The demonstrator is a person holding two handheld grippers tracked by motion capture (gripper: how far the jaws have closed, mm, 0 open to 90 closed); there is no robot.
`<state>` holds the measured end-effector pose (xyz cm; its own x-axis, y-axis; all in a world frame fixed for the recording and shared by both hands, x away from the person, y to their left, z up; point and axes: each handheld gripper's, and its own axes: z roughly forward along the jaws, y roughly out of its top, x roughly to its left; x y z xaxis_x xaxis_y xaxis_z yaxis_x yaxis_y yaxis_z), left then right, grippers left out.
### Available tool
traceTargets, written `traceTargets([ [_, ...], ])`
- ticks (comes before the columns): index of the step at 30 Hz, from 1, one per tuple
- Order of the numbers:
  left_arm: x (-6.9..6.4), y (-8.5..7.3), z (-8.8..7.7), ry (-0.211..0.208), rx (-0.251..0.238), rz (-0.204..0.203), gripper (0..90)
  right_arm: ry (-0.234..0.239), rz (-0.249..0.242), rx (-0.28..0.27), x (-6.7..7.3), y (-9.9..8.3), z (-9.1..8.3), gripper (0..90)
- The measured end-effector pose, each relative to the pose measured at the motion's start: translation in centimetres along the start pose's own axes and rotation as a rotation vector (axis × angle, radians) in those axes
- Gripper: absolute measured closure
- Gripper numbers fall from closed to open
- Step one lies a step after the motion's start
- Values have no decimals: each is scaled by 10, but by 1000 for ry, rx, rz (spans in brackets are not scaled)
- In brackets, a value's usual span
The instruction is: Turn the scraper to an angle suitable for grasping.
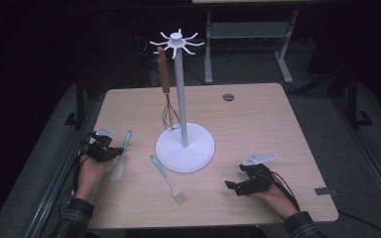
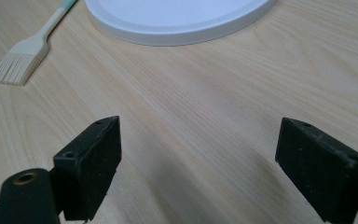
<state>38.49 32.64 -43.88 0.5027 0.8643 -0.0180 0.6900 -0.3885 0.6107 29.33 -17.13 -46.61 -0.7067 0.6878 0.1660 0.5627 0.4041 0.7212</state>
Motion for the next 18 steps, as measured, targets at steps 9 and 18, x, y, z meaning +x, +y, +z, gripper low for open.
traceTargets([
  [9,22,12,24,53,-24,-63,900,-1,-1,2,-1,0,1,145],
  [18,26,10,32,12,-32,-100,900,-1,-2,-1,-1,0,0,144],
])
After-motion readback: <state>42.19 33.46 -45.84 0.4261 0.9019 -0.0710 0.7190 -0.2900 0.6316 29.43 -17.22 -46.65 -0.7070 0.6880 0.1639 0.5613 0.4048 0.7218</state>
